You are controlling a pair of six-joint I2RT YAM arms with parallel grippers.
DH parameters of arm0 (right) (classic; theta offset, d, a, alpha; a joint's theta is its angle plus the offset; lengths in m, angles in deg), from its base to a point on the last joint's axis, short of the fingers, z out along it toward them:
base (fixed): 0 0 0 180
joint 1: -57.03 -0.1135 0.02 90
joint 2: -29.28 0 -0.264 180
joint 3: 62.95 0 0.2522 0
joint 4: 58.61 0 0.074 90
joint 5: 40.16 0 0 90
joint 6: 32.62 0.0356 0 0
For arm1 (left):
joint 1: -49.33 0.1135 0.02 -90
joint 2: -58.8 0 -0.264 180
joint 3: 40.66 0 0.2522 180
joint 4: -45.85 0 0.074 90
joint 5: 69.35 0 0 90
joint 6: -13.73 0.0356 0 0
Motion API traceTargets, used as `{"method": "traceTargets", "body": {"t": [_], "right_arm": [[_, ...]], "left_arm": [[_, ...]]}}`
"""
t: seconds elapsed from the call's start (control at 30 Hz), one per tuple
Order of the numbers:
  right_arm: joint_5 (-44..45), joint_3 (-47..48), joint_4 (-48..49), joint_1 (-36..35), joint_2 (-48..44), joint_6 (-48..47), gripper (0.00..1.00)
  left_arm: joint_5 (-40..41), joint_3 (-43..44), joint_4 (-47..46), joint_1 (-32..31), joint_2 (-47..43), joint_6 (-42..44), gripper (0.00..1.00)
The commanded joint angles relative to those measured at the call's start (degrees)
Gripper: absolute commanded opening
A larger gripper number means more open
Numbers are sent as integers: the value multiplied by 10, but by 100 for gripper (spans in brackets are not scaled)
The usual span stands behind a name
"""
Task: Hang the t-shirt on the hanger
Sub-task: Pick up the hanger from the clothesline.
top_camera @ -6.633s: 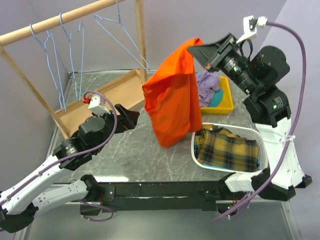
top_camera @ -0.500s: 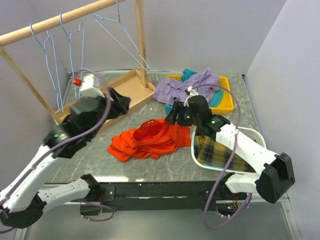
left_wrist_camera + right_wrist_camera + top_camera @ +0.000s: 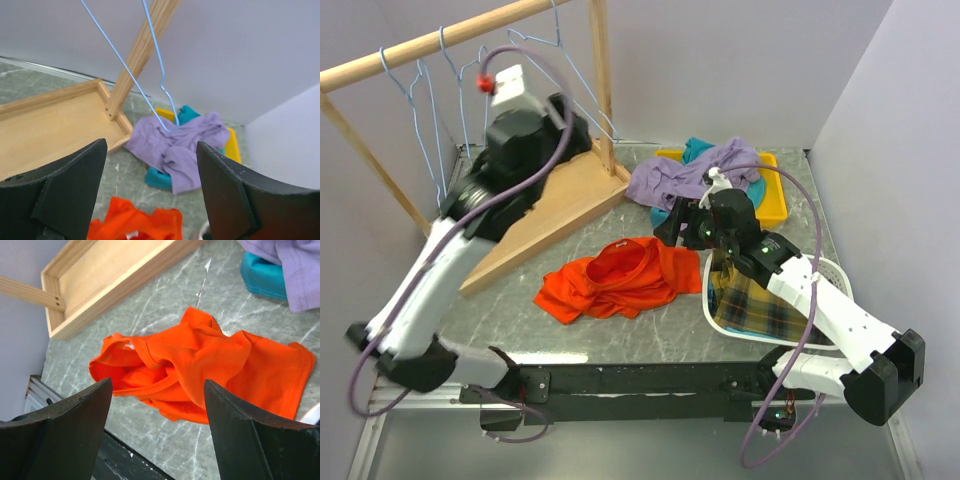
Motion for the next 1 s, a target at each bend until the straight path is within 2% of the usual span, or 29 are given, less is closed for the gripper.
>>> {"method": "traceTargets", "body": {"t": [0.0,0.17,0.3,0.47,0.63,0.77,0.97], "right_arm": [[13,25,-19,2,-14,-13,81],[3,28,-27,2,-24,-7,82],[9,25,-38,2,-36,-9,82],[22,25,-52,2,-49,-15,82],[12,24,-55,2,-55,-14,82],[8,25,-56,2,-59,-12,82],[5,23,-56,2,-64,-9,82]], "left_arm": [[47,90,-24,12,87,35,78],[125,180,-51,15,212,74,77],[167,253,-75,15,279,104,77],[206,297,-96,15,347,144,75],[237,305,-126,17,375,181,70],[231,305,-110,24,378,173,59],[222,256,-111,26,335,165,43]]}}
